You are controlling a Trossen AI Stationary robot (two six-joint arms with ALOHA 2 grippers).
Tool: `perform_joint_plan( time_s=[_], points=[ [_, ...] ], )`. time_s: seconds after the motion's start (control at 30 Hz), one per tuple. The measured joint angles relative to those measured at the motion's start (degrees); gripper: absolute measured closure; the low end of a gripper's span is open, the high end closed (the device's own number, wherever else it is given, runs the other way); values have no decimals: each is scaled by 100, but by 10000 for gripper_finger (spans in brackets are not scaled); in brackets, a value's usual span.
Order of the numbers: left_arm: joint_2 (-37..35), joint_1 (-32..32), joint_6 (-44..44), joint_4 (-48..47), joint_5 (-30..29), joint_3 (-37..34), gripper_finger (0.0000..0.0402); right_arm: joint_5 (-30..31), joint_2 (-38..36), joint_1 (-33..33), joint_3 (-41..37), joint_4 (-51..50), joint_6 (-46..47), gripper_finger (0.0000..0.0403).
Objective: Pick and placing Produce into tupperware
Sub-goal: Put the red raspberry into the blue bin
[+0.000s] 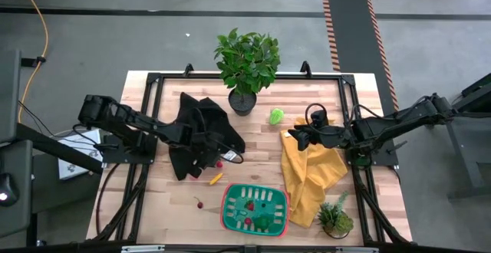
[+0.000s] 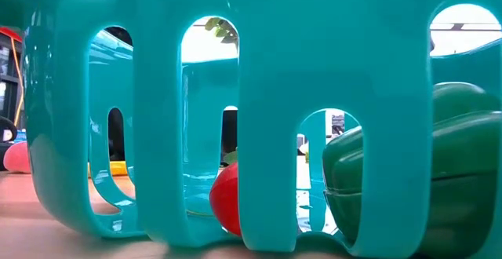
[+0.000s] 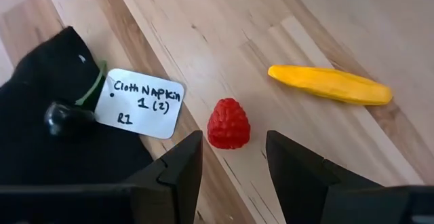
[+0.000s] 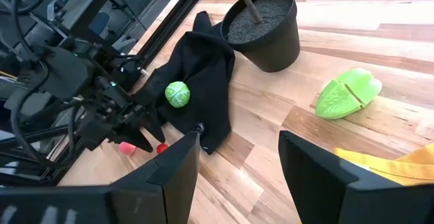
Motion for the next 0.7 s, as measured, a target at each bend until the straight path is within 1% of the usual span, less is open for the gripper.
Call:
perform_joint_plan(
  time_s=[0.2,0.5,0.7],
  points=[
    [137,0,0,72,0,0,252,0,0,-1,0,1,23,210],
    [142,0,-15,315,2,-2,252,-2,0,1,0,1,24,210],
    [177,0,-18,304,17,-2,254,-2,0,-1,0,2,23,210]
  ],
)
